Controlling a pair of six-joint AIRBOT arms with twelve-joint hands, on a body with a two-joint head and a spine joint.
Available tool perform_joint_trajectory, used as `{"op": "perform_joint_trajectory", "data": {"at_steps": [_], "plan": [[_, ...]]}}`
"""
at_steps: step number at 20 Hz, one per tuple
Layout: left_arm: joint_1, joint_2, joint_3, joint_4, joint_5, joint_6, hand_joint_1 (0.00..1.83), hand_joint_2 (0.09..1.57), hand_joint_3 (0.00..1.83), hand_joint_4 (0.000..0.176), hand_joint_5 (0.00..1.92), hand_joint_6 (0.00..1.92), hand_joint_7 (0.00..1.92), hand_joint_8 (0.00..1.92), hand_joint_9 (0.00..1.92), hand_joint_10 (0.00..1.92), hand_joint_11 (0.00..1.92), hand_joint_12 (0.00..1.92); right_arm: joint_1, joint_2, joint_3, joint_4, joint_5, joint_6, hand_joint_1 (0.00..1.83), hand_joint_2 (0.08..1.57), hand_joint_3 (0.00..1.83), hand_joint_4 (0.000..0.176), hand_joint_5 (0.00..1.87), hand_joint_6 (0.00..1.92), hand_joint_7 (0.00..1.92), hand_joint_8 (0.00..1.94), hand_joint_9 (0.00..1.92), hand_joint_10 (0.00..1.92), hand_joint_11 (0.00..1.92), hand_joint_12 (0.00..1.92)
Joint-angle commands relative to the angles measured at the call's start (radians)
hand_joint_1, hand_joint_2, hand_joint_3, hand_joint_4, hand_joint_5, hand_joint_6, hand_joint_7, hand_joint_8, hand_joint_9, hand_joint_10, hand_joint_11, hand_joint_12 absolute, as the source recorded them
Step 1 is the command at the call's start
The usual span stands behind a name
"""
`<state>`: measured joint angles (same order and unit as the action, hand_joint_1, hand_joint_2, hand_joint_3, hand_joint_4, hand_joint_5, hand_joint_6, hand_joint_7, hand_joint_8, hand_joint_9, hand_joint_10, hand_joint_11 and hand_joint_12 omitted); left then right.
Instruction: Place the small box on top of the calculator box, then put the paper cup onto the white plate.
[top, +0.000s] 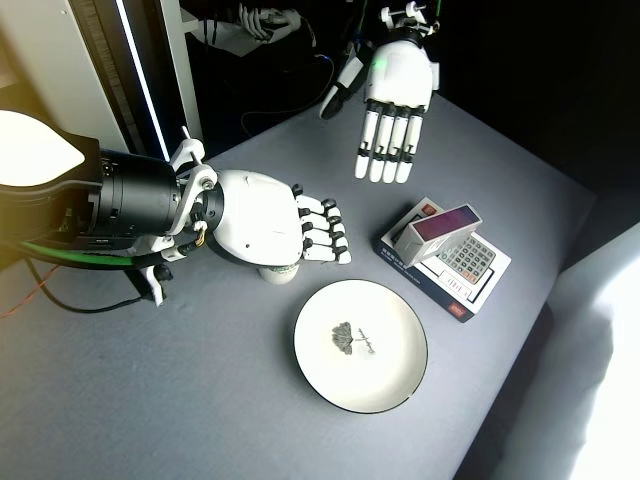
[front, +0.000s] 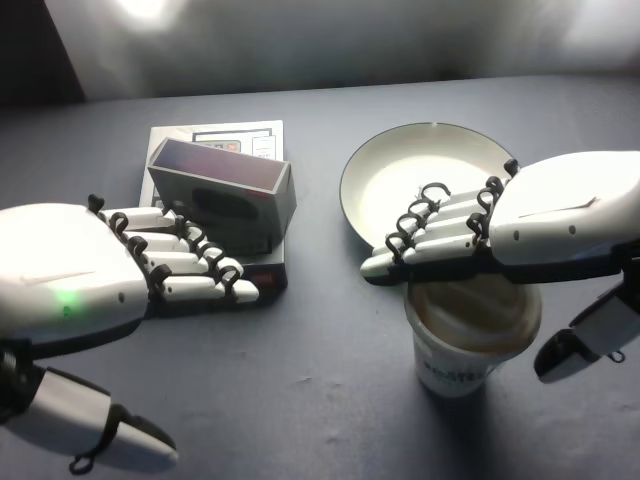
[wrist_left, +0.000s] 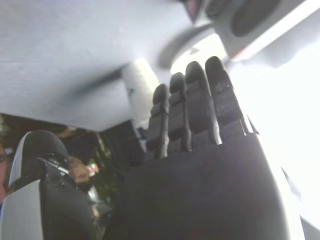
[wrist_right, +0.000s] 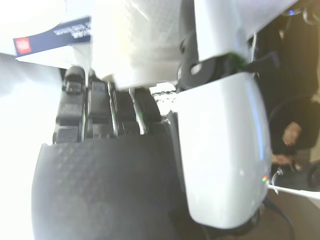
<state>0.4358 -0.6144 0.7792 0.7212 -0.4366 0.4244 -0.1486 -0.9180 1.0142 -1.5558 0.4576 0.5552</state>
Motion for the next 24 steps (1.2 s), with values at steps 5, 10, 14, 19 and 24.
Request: {"op": "perform_joint_trajectory", "data": {"at_steps": [5,10,14,19,24], "plan": [[-0.039,0.008,0.007,-0.048,-0.067,-0.003,0.3,1.03,0.01,0.0,0.18,0.0,0.21,0.0,0.2,0.0,0.0,0.42,0.001,0.009,0.001,0.042,0.025,-0.007,1.19,0.91,0.0,0.0,0.0,0.0,0.0,0.0,0.0,0.0,0.0,0.0],[-0.059,0.011,0.007,-0.064,-0.063,-0.003,0.27,1.04,0.0,0.0,0.17,0.0,0.22,0.0,0.21,0.0,0.0,0.41,-0.012,0.01,0.005,0.042,0.032,-0.011,1.21,0.95,0.01,0.0,0.0,0.0,0.0,0.0,0.0,0.0,0.0,0.0],[-0.085,0.01,-0.001,-0.062,-0.033,0.0,0.29,1.04,0.0,0.0,0.19,0.0,0.22,0.0,0.21,0.0,0.0,0.45,-0.018,0.011,0.006,0.044,0.04,-0.009,1.32,1.04,0.0,0.0,0.16,0.01,0.17,0.02,0.15,0.03,0.0,0.74],[-0.093,0.009,-0.007,-0.062,-0.012,0.008,0.31,1.06,0.0,0.0,0.24,0.0,0.27,0.0,0.26,0.0,0.0,0.5,-0.02,0.013,0.005,0.051,0.041,-0.009,1.46,1.15,0.0,0.0,0.7,0.95,0.85,0.72,0.74,0.97,0.55,1.61],[-0.095,0.009,-0.011,-0.062,-0.001,0.021,0.3,1.08,0.0,0.0,0.24,0.0,0.29,0.0,0.28,0.0,0.0,0.57,-0.015,0.014,0.006,0.118,0.057,-0.019,1.48,1.15,0.0,0.0,0.81,1.15,0.92,0.93,0.82,1.2,0.74,1.7]]}}
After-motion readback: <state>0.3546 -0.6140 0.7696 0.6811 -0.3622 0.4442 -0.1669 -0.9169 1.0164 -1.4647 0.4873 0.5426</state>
